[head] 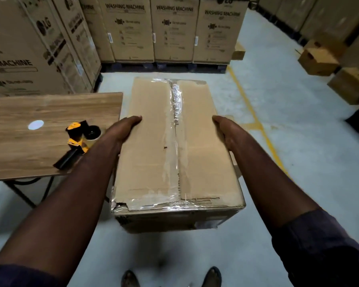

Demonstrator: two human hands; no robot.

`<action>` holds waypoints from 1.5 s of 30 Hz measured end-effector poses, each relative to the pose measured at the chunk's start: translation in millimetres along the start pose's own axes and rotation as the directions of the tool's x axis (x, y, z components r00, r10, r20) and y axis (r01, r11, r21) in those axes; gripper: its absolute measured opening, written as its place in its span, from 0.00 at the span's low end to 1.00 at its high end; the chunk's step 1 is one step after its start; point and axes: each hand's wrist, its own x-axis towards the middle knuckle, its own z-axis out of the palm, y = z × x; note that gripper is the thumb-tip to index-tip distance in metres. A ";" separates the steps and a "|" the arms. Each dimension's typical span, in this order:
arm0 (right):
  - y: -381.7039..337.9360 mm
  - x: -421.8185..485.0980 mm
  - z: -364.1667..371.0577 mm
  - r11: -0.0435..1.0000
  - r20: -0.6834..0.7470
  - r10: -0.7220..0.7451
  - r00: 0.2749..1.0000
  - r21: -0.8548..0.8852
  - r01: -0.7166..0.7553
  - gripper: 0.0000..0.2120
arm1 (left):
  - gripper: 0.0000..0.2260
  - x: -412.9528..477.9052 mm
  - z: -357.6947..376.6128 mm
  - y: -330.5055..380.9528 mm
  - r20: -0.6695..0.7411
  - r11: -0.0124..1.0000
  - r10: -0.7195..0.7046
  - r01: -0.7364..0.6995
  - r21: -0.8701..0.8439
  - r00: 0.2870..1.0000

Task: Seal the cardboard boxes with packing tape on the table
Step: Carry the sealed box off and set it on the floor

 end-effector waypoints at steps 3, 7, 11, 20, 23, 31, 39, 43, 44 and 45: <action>2.5 10.0 -72.1 1.000 -0.019 -0.021 1.000 0.022 0.021 0.16 | 0.15 -3.2 74.1 -3.7 0.021 1.000 0.013 -0.014 0.014 1.000; 6.6 22.9 -156.3 0.998 -0.021 0.005 1.000 0.062 -0.004 0.15 | 0.06 -6.3 163.2 -4.0 0.074 0.999 0.051 -0.051 0.008 0.996; 0.4 34.2 -214.7 0.995 -0.031 0.016 0.999 0.100 -0.013 0.15 | 0.09 1.9 221.9 2.2 0.115 0.997 0.065 -0.069 0.031 0.991; -26.7 100.3 -291.3 0.997 -0.050 0.035 0.998 0.072 -0.032 0.11 | 0.13 61.5 312.3 16.0 0.138 0.997 0.078 -0.079 -0.001 0.987; -38.9 130.8 -309.5 0.998 -0.050 0.035 0.998 0.058 -0.032 0.11 | 0.15 91.4 339.3 23.6 0.126 0.997 0.071 -0.072 0.009 0.990; -76.6 215.1 -362.3 0.995 -0.064 0.056 0.996 0.083 -0.050 0.10 | 0.14 175.4 417.6 48.0 0.126 0.999 0.045 -0.041 -0.035 0.991; -101.2 293.2 -411.2 0.991 -0.064 0.095 0.993 0.100 -0.089 0.11 | 0.14 241.3 478.9 62.7 0.160 0.998 0.053 -0.048 -0.041 0.986; -110.4 340.8 -427.1 0.993 -0.071 0.109 0.992 0.051 -0.105 0.11 | 0.13 268.4 505.5 64.9 0.129 0.998 0.031 -0.024 -0.058 0.991; -113.6 357.0 -433.7 0.993 -0.072 0.112 0.991 0.040 -0.109 0.10 | 0.13 276.2 514.2 66.5 0.117 0.998 0.028 -0.020 -0.065 0.993; -116.5 369.3 -438.4 0.993 -0.070 0.115 0.991 0.027 -0.113 0.10 | 0.13 282.5 520.8 67.4 0.105 0.997 0.023 -0.015 -0.076 0.994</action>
